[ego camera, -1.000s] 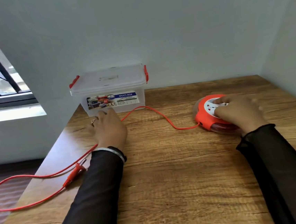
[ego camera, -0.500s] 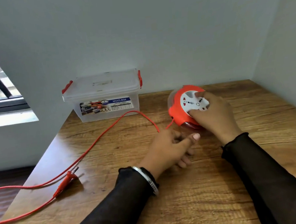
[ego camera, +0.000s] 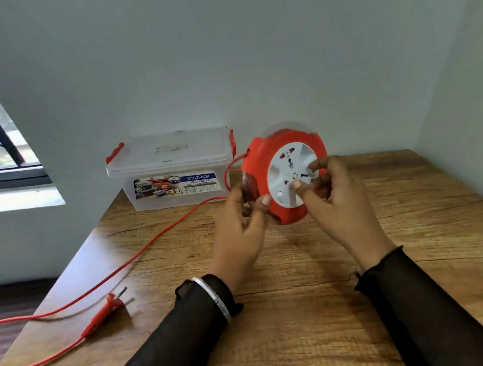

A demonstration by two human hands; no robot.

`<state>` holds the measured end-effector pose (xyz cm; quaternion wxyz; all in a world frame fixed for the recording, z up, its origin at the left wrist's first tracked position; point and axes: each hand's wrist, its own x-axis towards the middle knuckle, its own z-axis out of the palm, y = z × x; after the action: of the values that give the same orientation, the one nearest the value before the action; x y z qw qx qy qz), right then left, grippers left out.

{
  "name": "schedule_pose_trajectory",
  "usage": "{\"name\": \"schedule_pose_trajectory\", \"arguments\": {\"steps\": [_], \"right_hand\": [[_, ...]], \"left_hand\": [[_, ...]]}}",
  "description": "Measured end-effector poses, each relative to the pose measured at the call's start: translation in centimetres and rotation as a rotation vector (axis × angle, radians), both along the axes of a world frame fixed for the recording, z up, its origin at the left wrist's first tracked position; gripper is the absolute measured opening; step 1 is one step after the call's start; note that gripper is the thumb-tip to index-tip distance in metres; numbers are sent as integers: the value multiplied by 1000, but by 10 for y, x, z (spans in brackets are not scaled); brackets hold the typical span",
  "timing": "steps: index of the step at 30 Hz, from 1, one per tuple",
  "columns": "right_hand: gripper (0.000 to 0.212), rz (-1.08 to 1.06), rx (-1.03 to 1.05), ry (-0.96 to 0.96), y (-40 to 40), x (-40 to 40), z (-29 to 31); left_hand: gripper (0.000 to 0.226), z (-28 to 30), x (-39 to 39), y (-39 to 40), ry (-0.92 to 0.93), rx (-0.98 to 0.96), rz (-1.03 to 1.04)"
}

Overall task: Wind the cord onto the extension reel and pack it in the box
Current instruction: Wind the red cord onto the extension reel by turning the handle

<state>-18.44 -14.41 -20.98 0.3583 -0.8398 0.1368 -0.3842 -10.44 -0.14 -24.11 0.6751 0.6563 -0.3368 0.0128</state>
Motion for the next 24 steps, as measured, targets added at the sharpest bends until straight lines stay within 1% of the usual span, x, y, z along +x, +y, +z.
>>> {"name": "schedule_pose_trajectory", "arguments": {"steps": [2, 5, 8, 10, 13, 15, 19, 21, 24], "right_hand": [[32, 66, -212, 70, -1, -1, 1], [49, 228, -443, 199, 10, 1, -3], [61, 210, -576, 305, 20, 3, -7], [63, 162, -616, 350, 22, 4, -9], [66, 125, -647, 361, 25, 6, -12], [66, 126, -641, 334, 26, 8, -14], [65, 106, -560, 260, 23, 12, -17], [64, 44, -552, 230, 22, 14, -19], [61, -68, -604, 246, 18, 18, -22]], "left_hand": [[24, 3, 11, 9, -28, 16, 49], [27, 3, 22, 17, -72, 59, 155], [20, 5, 28, 22, -76, 85, 207], [28, 7, 30, 24, -102, 111, 216], [40, 13, 31, 27, -166, 163, 194], [39, 17, 32, 30, -219, 193, 148], [42, 20, 30, 33, -283, 259, 91], [40, 20, 27, 32, -304, 286, 62], [31, 18, 25, 30, -288, 284, 9]]}}
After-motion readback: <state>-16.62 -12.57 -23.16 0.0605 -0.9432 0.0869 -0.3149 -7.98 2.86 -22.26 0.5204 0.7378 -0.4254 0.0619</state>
